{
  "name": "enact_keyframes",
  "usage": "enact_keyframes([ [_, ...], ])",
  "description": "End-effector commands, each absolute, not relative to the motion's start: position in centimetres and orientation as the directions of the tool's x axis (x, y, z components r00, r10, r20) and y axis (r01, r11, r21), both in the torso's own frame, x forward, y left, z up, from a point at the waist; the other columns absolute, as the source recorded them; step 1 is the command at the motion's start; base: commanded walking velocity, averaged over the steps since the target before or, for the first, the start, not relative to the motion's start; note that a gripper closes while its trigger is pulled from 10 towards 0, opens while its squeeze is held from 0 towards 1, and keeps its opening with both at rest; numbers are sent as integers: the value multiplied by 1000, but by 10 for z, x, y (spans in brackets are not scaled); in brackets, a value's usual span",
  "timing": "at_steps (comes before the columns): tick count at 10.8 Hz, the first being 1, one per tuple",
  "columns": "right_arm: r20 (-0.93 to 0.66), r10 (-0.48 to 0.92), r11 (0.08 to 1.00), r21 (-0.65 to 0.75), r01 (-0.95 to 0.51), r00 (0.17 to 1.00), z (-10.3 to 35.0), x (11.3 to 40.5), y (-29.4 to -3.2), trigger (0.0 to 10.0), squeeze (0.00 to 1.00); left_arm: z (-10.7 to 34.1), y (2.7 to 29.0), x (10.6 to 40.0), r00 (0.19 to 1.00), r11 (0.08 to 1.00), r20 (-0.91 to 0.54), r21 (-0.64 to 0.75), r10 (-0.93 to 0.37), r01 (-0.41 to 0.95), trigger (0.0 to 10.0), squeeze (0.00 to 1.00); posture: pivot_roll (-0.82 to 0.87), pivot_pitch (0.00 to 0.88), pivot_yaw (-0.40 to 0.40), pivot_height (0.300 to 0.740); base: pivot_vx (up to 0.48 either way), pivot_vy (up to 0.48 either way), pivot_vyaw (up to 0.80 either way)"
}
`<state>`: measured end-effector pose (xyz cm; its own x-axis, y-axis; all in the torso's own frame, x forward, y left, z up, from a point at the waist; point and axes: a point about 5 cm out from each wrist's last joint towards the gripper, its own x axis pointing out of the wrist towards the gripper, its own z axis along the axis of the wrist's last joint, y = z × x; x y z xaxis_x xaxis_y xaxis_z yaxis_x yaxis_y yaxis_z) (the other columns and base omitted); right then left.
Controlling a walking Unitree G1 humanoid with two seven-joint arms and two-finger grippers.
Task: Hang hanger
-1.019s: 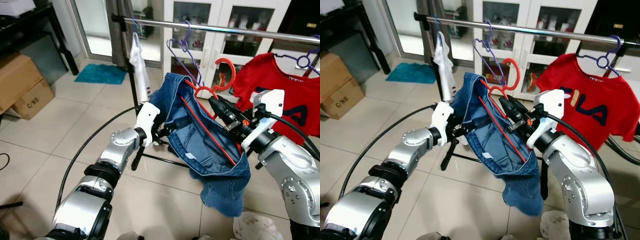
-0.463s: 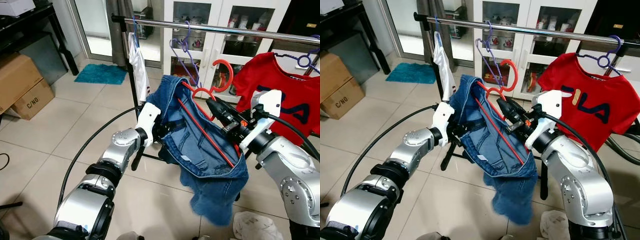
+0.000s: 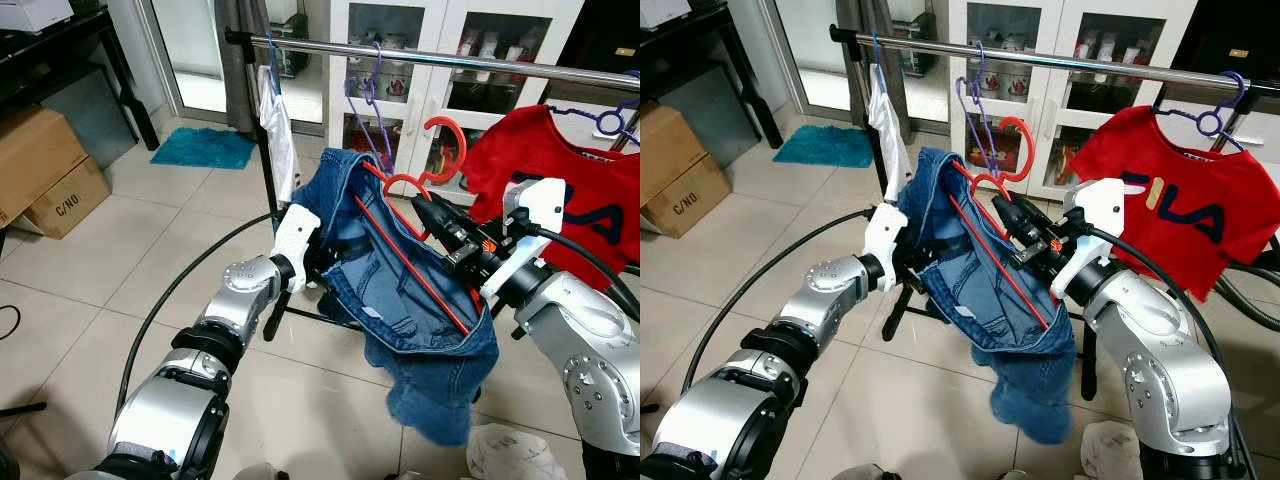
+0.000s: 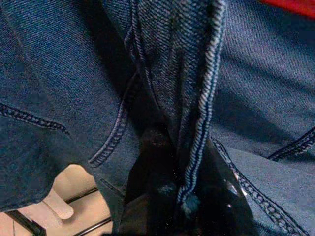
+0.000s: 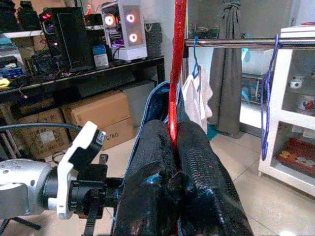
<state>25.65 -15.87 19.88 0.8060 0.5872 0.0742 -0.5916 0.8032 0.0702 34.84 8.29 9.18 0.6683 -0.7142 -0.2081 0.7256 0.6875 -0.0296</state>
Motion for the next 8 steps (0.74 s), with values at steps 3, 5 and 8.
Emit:
enact_keyframes([
  [3,51,602,796,36,-604,797,200,250,-159,0,0,105,88,354,682,692,-161,-7,-713,722,0,0,-111,0,54,740,0,0,0],
  [5,-1,592,806,21,-592,806,193,251,-160,0,0,118,94,357,690,693,-108,17,-715,721,0,0,-113,0,59,740,0,0,0],
  [8,-144,588,801,-30,-597,796,174,247,-161,0,0,148,97,357,645,641,-31,81,-764,763,0,0,-110,0,65,740,0,0,0],
])
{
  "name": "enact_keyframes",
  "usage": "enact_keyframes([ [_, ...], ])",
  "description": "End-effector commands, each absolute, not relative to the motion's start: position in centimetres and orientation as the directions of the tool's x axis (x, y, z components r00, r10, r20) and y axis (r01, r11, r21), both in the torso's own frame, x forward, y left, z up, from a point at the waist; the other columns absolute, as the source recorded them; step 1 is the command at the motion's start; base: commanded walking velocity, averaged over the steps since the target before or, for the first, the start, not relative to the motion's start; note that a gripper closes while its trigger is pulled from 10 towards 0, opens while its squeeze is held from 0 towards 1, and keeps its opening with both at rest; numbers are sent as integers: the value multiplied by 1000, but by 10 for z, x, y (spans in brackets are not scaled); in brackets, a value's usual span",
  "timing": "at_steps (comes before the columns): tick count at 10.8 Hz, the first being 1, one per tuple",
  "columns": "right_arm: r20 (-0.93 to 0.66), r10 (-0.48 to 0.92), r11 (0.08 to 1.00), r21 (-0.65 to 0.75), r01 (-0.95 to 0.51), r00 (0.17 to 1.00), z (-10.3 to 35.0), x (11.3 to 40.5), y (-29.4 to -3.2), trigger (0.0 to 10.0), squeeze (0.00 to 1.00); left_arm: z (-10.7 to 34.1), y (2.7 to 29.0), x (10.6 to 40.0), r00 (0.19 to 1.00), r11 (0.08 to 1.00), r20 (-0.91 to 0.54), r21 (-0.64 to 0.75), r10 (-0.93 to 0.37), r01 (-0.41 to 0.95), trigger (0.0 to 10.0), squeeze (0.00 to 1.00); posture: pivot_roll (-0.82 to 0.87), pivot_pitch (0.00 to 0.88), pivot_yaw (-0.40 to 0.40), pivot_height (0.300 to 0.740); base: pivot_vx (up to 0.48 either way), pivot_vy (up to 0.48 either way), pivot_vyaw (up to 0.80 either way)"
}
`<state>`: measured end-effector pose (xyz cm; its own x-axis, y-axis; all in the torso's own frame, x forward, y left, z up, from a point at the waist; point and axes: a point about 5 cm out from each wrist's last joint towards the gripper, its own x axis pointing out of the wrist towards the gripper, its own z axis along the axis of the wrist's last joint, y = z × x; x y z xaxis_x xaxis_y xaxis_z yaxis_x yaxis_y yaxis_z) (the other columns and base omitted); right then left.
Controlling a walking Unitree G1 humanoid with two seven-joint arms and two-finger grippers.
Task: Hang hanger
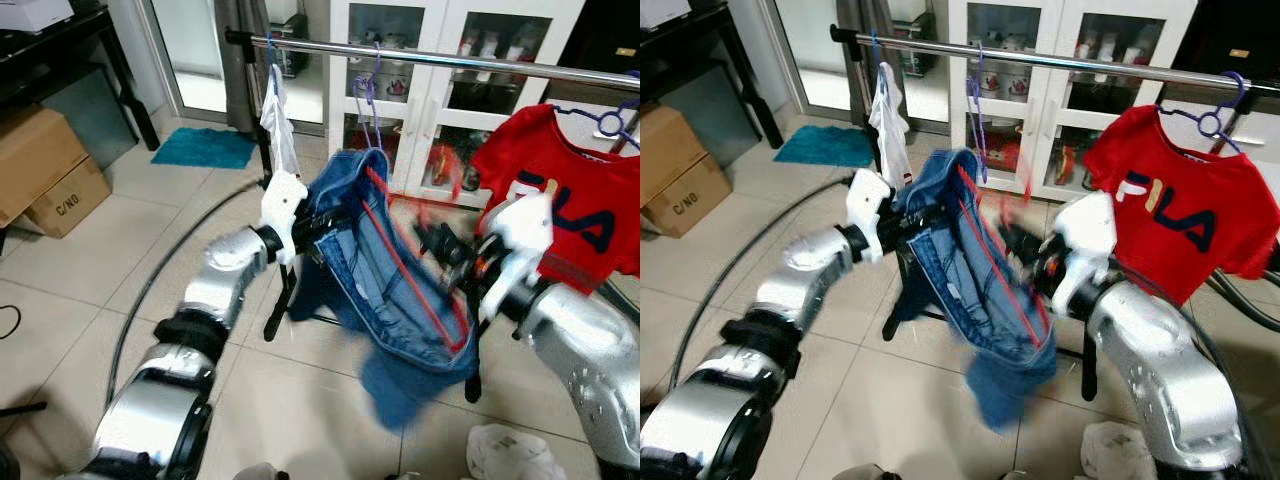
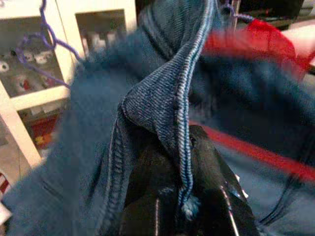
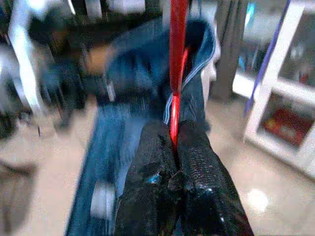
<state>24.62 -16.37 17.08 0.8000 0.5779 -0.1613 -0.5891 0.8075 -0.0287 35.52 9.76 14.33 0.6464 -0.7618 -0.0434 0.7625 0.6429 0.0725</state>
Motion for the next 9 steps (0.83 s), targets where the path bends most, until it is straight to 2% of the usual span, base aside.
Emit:
enact_keyframes([
  [1,-209,581,796,-56,-603,786,166,245,-163,0,0,154,96,355,623,619,-19,89,-782,780,0,0,-110,0,65,740,0,0,0],
  [2,-269,579,781,-90,-618,770,158,242,-163,0,0,171,96,355,613,612,27,95,-790,785,0,0,-110,0,64,740,0,0,0],
  [4,-253,570,784,-120,-609,782,165,246,-160,0,0,187,94,355,607,608,52,125,-793,784,0,0,-110,0,66,740,0,0,0],
  [7,-407,508,777,-164,-608,759,151,252,-155,0,0,179,68,340,469,453,-49,189,-882,871,0,0,-117,0,70,740,0,0,0],
  [9,-471,519,723,-203,-661,713,151,258,-142,0,0,167,58,333,424,386,-138,237,-895,892,0,0,-119,0,71,740,0,0,0],
])
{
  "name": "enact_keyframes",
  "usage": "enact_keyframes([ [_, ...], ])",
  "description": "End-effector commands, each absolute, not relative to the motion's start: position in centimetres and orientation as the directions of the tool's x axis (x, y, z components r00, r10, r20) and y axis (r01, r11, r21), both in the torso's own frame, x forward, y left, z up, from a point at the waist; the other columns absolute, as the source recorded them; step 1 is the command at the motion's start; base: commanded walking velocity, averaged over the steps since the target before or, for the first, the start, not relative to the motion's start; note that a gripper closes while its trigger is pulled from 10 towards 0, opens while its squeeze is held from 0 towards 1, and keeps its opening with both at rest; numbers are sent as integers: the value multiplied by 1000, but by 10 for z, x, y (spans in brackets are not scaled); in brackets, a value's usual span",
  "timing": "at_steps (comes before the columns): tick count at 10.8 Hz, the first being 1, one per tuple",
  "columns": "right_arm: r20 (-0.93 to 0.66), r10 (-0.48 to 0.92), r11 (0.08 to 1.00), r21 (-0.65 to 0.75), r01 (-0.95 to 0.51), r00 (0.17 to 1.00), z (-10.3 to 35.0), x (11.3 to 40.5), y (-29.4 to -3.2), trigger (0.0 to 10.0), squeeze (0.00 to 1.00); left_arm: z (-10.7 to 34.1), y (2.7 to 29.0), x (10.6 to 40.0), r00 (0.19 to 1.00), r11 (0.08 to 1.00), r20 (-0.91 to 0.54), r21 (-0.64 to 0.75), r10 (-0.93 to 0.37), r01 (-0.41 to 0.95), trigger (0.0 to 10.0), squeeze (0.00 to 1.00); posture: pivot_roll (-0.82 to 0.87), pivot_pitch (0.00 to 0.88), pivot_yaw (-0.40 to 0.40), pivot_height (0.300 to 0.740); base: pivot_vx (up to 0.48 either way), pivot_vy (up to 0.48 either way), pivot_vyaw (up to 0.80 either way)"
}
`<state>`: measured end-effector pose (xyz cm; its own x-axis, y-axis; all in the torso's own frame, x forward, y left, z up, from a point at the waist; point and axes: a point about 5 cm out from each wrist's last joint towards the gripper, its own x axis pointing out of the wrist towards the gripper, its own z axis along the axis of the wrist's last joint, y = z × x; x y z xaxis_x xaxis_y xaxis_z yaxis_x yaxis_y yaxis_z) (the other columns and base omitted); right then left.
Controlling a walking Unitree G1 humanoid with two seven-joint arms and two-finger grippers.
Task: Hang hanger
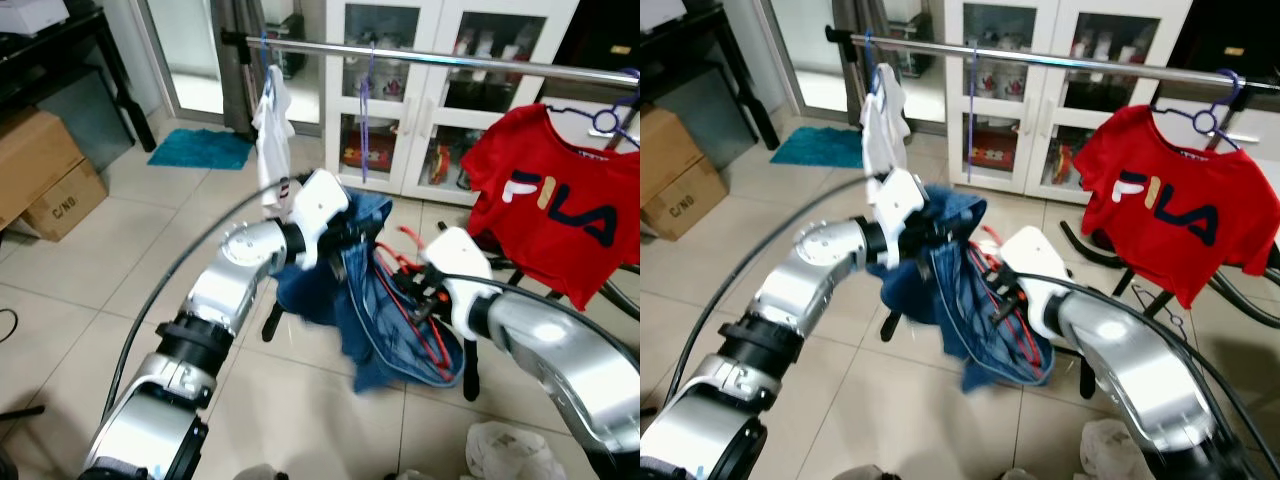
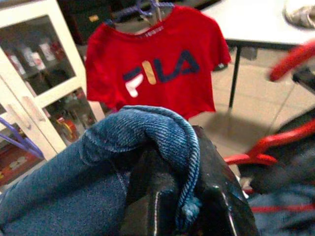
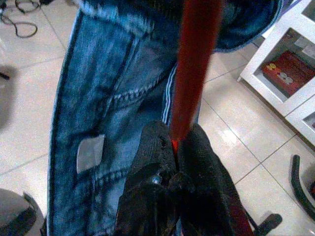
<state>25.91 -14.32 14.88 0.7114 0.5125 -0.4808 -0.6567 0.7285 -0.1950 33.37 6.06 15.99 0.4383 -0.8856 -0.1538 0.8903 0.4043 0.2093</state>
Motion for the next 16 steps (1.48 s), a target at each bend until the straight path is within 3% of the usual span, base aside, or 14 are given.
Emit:
enact_keyframes([
  [1,-511,512,695,-227,-683,691,151,262,-139,0,0,165,56,330,406,364,-155,240,-901,900,0,0,-119,0,70,740,0,0,0],
  [3,-580,498,652,-238,-720,644,145,263,-139,0,0,166,60,332,436,394,-142,252,-889,884,0,0,-114,0,65,740,0,0,0],
  [5,-565,529,668,-183,-721,633,150,261,-148,0,0,166,86,343,535,469,-165,317,-829,824,0,0,-109,0,64,740,0,0,0],
  [7,-479,553,727,-122,-676,682,161,259,-170,0,0,165,115,354,656,578,-158,355,-738,735,0,0,-110,0,66,740,0,0,0],
  [9,-346,610,745,-54,-665,713,174,253,-185,0,0,164,137,360,726,642,-158,370,-669,672,0,0,-110,0,71,740,0,0,0],
  [11,-336,678,676,-62,-734,653,174,238,-188,0,0,178,157,376,873,852,19,231,-487,470,0,0,-113,0,76,740,0,0,0],
  [12,-324,705,651,-56,-757,631,176,234,-186,0,0,184,164,380,903,895,64,183,-424,407,0,0,-113,0,76,740,0,0,0],
  [13,-330,723,620,-78,-781,607,178,231,-183,0,0,186,165,382,896,885,54,199,-440,422,0,0,-112,0,79,740,0,0,0],
  [16,-384,603,705,-156,-692,700,178,252,-168,0,0,195,146,386,855,838,74,261,-513,480,0,0,-110,0,80,740,0,0,0],
])
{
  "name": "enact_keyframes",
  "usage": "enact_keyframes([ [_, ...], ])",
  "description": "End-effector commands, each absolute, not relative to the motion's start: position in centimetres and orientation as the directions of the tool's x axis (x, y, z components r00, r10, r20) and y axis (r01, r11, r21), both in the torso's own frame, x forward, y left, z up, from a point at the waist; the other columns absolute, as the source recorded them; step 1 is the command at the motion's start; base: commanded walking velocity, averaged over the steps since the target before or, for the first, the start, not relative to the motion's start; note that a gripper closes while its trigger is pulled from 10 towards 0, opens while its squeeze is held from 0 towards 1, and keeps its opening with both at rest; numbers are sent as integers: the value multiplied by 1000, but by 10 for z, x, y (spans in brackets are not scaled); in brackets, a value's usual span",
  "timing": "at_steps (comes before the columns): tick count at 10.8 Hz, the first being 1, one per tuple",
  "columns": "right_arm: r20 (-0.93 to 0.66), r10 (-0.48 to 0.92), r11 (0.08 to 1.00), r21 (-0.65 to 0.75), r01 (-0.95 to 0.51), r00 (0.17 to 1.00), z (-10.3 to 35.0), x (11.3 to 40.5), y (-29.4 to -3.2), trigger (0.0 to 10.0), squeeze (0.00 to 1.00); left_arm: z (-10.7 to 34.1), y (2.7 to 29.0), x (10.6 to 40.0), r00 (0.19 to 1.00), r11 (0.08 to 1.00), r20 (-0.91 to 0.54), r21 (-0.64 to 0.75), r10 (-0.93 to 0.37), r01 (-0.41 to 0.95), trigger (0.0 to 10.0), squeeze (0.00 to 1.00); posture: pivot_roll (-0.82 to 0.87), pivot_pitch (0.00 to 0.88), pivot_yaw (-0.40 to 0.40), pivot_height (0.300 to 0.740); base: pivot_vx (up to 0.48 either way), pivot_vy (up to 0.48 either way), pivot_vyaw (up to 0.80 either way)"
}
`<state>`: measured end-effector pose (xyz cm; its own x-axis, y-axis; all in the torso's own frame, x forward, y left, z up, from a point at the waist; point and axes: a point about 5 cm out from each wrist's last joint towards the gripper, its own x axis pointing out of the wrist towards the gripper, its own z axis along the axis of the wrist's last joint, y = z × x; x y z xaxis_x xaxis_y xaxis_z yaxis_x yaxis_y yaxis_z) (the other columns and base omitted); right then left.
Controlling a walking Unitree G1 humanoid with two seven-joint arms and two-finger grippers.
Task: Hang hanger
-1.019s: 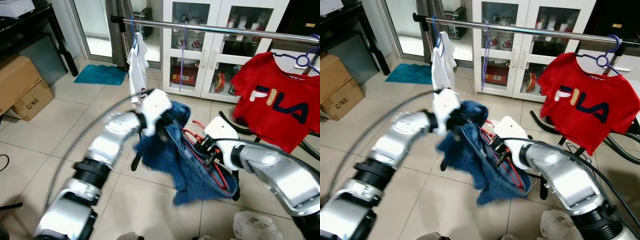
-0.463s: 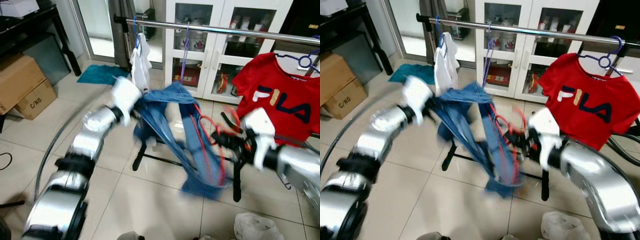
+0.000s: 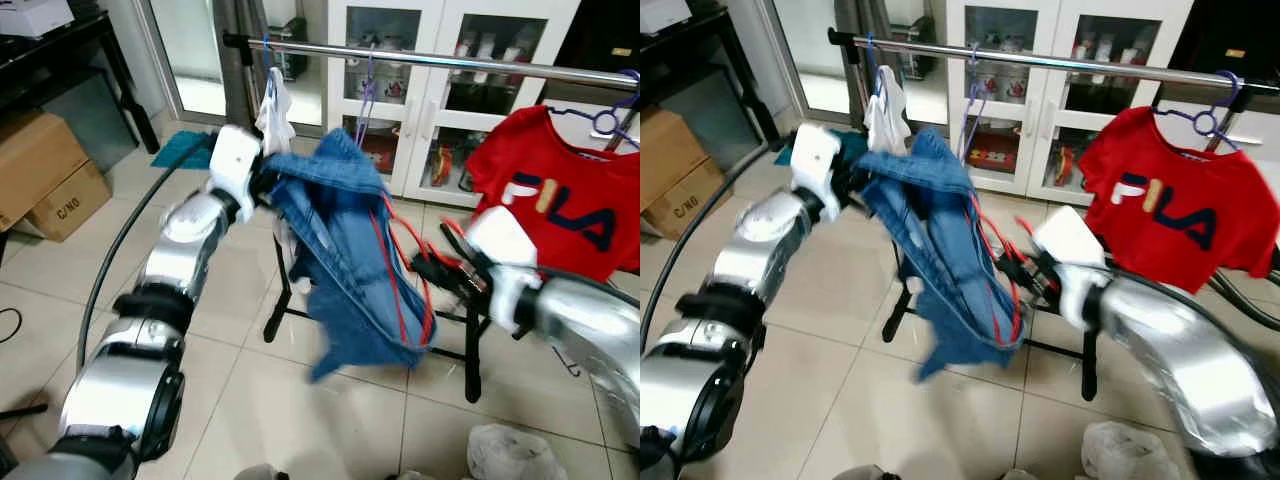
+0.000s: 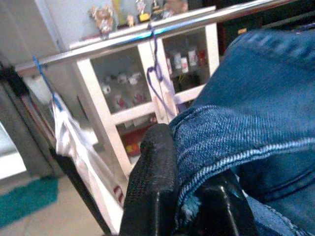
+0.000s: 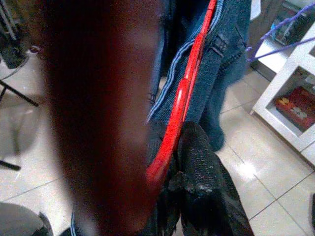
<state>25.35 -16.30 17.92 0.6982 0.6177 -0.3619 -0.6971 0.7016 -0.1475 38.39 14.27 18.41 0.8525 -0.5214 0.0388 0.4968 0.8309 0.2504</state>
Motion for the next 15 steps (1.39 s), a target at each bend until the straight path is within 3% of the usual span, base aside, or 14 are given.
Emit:
enact_keyframes([
  [1,-385,605,705,-147,-694,697,177,254,-159,0,0,197,137,386,837,812,71,298,-543,502,0,0,-109,0,77,740,0,0,0],
  [2,-431,617,667,-157,-728,658,167,258,-135,0,0,198,104,383,763,732,61,341,-643,590,0,0,-111,0,80,740,0,0,0],
  [4,-525,609,612,-166,-773,595,155,260,-127,0,0,186,71,373,647,597,-11,375,-762,710,0,0,-115,0,85,740,0,0,0],
  [7,-640,575,557,-149,-817,509,140,272,-132,0,0,164,41,350,455,371,-125,412,-882,832,0,0,-124,0,89,740,0,0,0],
  [9,-687,546,555,-132,-821,480,129,282,-130,0,0,157,29,340,386,301,-147,405,-911,863,0,0,-127,0,84,740,0,0,0],
  [10,-701,532,554,-135,-822,474,123,287,-125,0,0,155,24,336,371,290,-141,400,-918,869,0,0,-126,0,82,740,0,0,0],
  [12,-639,538,595,-174,-785,550,123,302,-112,0,0,151,29,340,427,340,-144,407,-893,848,0,0,-117,0,75,740,0,0,0],
  [13,-574,591,581,-185,-792,567,135,301,-113,0,0,146,51,347,501,384,-185,441,-845,811,0,0,-112,0,72,740,0,0,0],
  [15,-524,619,570,-213,-794,585,152,299,-130,0,0,136,76,352,561,376,-270,514,-782,771,0,0,-109,0,70,740,0,0,0],
])
